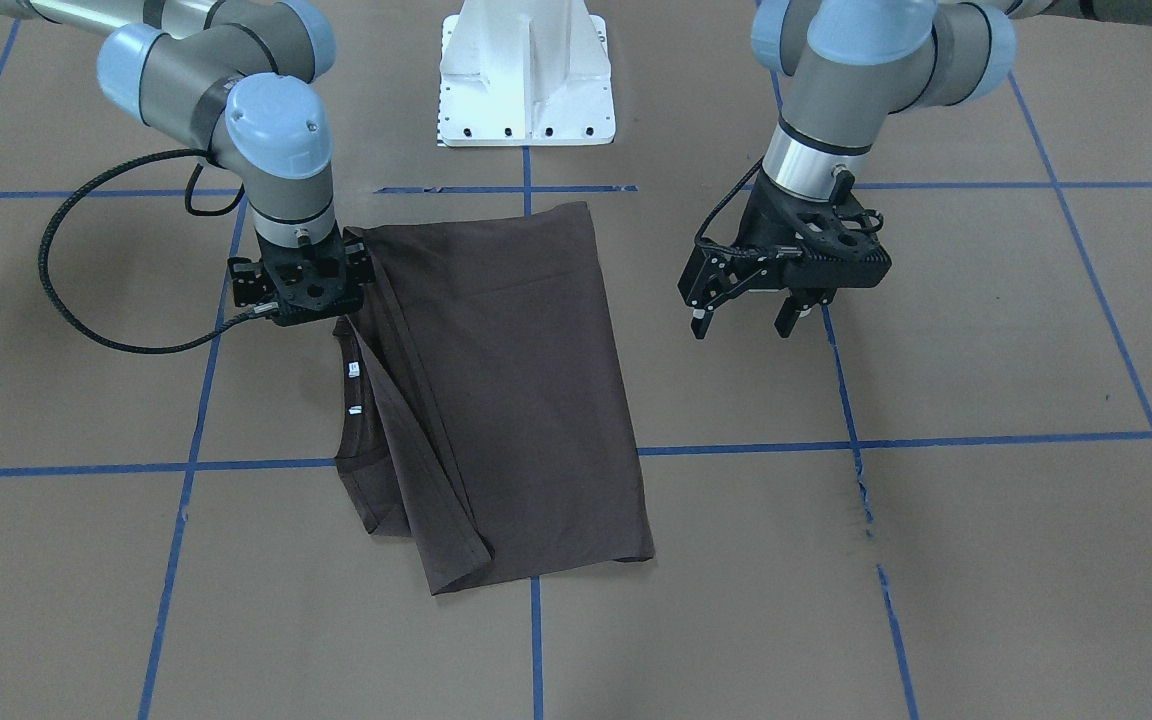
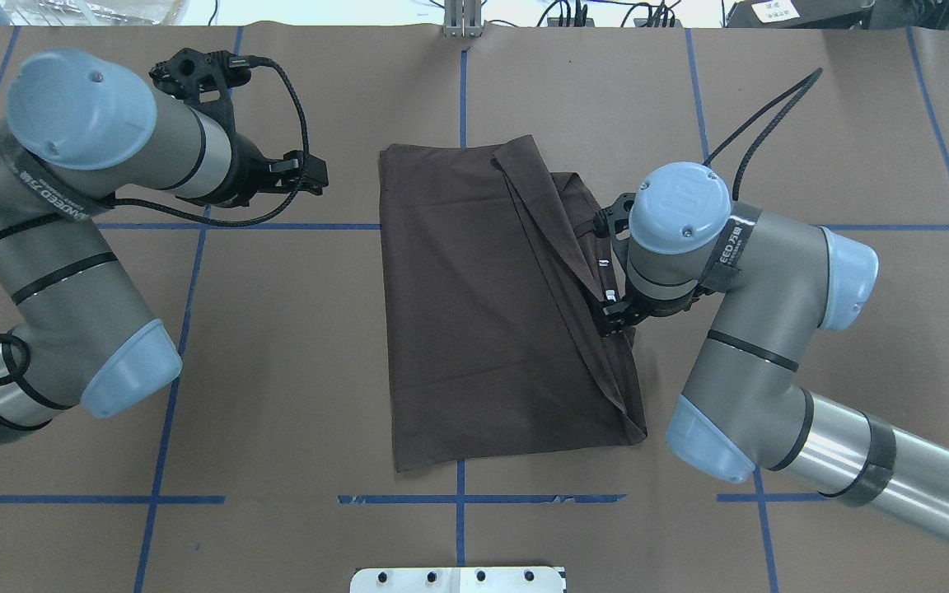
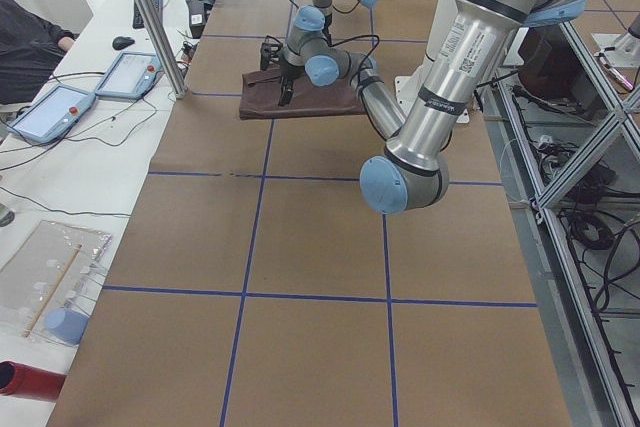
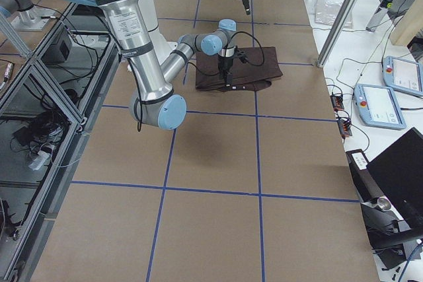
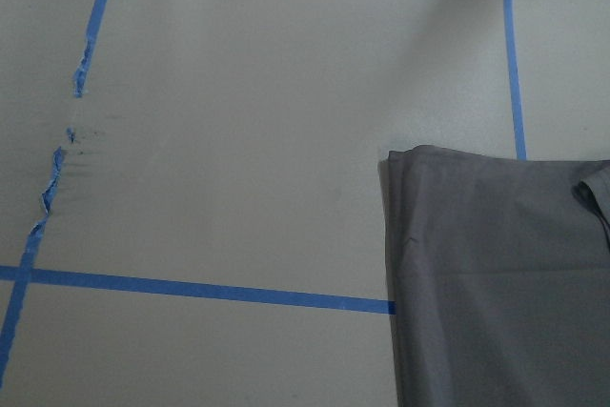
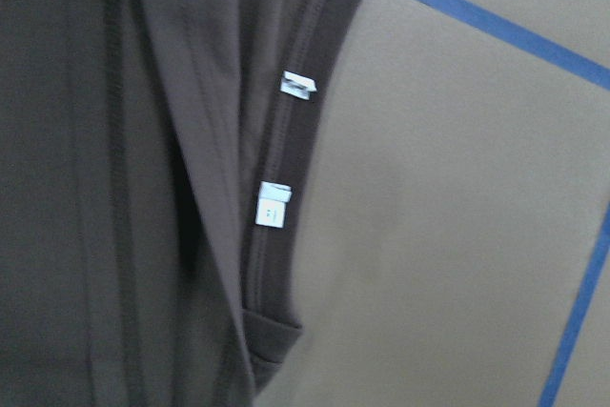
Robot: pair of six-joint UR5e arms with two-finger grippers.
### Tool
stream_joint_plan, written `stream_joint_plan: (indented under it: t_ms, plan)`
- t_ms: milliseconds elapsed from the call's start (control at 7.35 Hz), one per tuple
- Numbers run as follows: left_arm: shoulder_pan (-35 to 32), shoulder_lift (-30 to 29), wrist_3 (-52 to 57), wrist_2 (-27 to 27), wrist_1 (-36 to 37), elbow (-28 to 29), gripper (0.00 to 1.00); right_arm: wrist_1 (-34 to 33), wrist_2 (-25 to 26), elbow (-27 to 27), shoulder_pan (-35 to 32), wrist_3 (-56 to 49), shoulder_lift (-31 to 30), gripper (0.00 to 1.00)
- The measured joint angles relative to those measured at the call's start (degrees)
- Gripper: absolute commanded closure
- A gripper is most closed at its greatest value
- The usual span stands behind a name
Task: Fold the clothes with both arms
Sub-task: 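Keep folding the side edge inward with the right gripper toward the far end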
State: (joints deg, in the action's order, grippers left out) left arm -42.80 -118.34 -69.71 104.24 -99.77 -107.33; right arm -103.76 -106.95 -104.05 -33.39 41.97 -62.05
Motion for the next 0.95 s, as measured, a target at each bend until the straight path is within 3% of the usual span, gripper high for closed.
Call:
stream_joint_plan:
  t_ms: [544, 953]
  plan:
    - [0.00, 0.60, 0.42, 0.00, -0.04, 0.22, 0.00, -0.38, -0.54, 1.77, 6.08, 0.38, 1.15, 0.00]
    - [0.00, 0.65, 0.46, 0.00, -0.07, 0.31, 0.00, -0.43, -0.97, 2.52, 6.72, 0.34, 0.63, 0.00]
